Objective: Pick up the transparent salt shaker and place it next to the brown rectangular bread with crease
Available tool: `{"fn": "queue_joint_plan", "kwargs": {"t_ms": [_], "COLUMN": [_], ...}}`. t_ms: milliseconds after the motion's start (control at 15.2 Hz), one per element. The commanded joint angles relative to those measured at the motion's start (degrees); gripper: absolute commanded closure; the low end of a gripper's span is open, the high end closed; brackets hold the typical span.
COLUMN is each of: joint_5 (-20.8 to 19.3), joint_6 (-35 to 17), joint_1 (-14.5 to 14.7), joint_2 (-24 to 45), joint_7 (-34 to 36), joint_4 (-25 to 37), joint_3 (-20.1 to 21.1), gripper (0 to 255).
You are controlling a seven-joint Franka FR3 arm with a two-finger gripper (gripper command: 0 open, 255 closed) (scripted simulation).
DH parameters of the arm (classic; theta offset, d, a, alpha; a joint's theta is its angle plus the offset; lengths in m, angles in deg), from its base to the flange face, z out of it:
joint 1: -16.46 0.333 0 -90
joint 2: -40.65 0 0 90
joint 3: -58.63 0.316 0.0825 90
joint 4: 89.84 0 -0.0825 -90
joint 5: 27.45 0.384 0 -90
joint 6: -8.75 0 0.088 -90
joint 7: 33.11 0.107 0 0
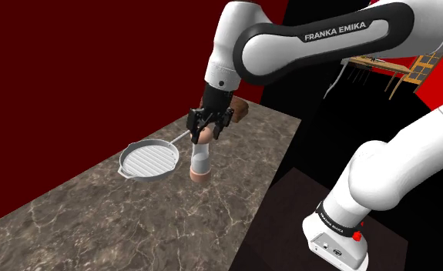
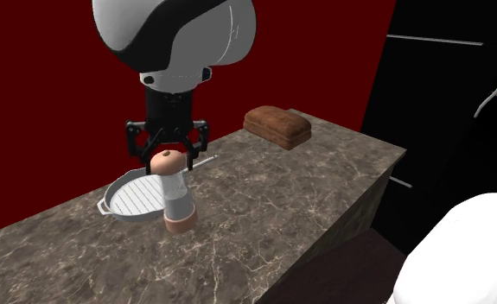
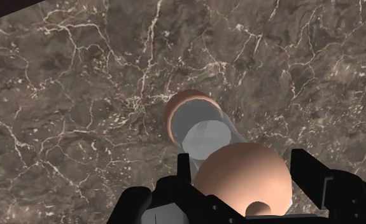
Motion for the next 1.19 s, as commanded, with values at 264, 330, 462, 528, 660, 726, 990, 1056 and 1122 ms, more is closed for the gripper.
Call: {"fn": "queue_joint_plan", "kwargs": {"t_ms": [264,330,462,528,660,726,990,1056,1122], "joint_5": [-0.33,-0.41,-0.56,-0.64,-0.80,-0.89,-1.22,-1.31,-1.39], "joint_6": [4.83,5.61,7.16,7.93,9.46,10.22,13.26,14.01,14.76], "joint_1": [-0.14,-0.17,-0.24,-0.28,-0.35,-0.39,-0.54,-0.58,-0.62], "joint_2": [-1.35,-1.48,-1.69,-1.77,-1.90,-1.94,-1.98,-1.95,-1.91], "joint_7": [0.43,0.53,0.72,0.81,1.01,1.11,1.54,1.65,1.76], "joint_4": [3.49,4.15,5.50,6.19,7.61,8.34,11.35,12.13,12.93], "joint_3": [-0.72,-0.82,-1.02,-1.12,-1.31,-1.40,-1.73,-1.81,-1.88], "gripper": [255,255,255,255,255,255,255,255,255]}}
